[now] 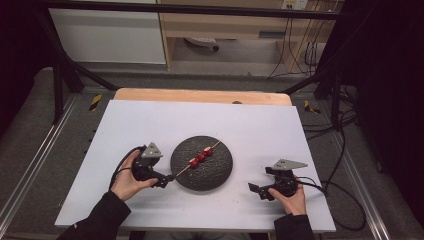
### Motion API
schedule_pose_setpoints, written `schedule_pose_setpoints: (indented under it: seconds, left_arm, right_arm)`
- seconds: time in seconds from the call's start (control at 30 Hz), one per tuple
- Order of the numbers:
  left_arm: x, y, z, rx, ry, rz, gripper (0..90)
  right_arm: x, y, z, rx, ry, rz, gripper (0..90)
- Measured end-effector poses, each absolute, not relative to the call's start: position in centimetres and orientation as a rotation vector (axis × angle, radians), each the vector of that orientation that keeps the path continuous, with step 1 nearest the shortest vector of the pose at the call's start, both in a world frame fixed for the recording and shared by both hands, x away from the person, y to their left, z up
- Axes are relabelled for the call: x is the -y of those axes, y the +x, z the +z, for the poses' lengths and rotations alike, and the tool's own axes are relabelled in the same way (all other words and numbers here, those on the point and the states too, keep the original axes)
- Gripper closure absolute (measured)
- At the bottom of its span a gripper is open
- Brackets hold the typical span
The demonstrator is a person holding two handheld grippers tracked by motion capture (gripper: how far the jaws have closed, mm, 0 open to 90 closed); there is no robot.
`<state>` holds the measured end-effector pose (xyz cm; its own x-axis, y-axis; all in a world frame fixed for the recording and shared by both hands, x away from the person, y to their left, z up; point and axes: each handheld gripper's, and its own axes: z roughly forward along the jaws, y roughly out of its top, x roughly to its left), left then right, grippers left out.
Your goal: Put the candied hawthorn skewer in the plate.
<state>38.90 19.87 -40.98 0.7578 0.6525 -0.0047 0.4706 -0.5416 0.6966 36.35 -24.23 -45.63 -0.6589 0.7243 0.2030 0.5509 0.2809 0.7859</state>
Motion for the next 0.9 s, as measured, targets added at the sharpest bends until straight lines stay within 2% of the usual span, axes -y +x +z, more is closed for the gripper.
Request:
schedule_pose_setpoints:
  seconds: [0.2,0.53,0.9]
  left_arm:
    - [-22.8,38.0,-41.8,-0.910,2.203,0.389,6.9]
    - [-26.1,36.2,-43.9,-0.931,2.109,0.352,5.9]
    - [-28.6,34.8,-45.2,-0.968,2.084,0.379,6.4]
  right_arm:
    - [24.3,36.3,-45.6,-2.355,1.191,1.315,0.5]
    - [24.2,36.3,-45.7,-2.366,1.193,1.292,0.5]
    - [24.1,36.3,-45.9,-2.377,1.188,1.278,0.5]
